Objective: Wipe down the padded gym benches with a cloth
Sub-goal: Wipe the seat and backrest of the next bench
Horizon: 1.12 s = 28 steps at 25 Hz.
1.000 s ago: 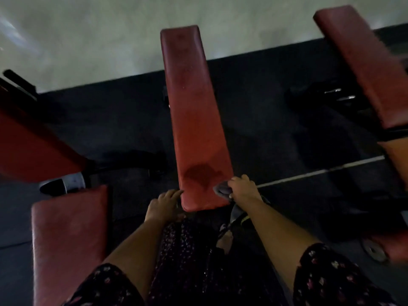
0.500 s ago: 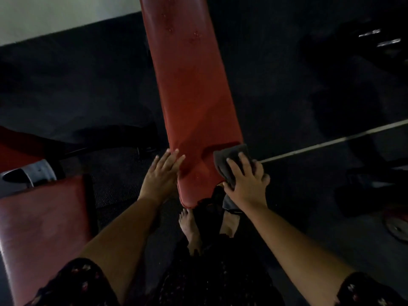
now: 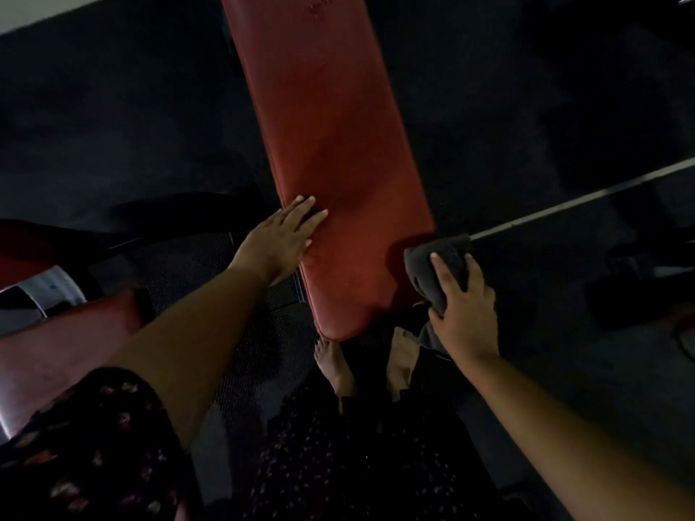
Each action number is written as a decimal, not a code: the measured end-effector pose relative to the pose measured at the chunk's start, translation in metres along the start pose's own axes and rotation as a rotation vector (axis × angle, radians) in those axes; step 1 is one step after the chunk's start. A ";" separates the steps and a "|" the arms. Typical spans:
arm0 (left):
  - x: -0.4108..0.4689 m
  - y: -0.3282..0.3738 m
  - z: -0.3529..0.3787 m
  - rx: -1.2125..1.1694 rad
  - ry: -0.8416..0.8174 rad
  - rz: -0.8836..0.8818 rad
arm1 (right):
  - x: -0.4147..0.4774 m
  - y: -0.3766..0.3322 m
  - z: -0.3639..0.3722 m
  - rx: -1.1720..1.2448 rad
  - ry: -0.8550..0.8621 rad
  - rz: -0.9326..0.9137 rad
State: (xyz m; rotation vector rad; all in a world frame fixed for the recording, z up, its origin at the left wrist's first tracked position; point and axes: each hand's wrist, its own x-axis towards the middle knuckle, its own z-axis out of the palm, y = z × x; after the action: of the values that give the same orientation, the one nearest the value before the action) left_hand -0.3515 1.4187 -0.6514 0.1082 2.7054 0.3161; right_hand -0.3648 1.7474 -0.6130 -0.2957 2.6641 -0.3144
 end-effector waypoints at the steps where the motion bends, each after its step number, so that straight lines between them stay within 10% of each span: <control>1: -0.001 -0.001 -0.001 -0.015 -0.006 0.014 | -0.009 -0.011 0.004 0.043 -0.010 0.112; 5: -0.002 0.005 -0.001 -0.188 -0.057 -0.024 | -0.042 -0.075 0.032 0.075 -0.133 0.273; 15: -0.005 0.011 0.006 -0.216 0.004 -0.058 | -0.058 -0.107 0.057 -0.332 -0.213 -0.613; 24: -0.009 0.015 0.007 -0.149 0.048 -0.053 | 0.015 0.029 -0.041 -0.349 0.022 0.147; 28: -0.003 0.001 -0.002 -0.165 0.080 -0.008 | 0.020 0.001 -0.027 -0.269 -0.008 0.202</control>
State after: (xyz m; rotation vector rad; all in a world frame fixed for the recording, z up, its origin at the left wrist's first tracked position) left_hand -0.3493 1.4189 -0.6480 0.0370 2.7443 0.5506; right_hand -0.3946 1.7476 -0.5976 -0.1064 2.6989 0.1090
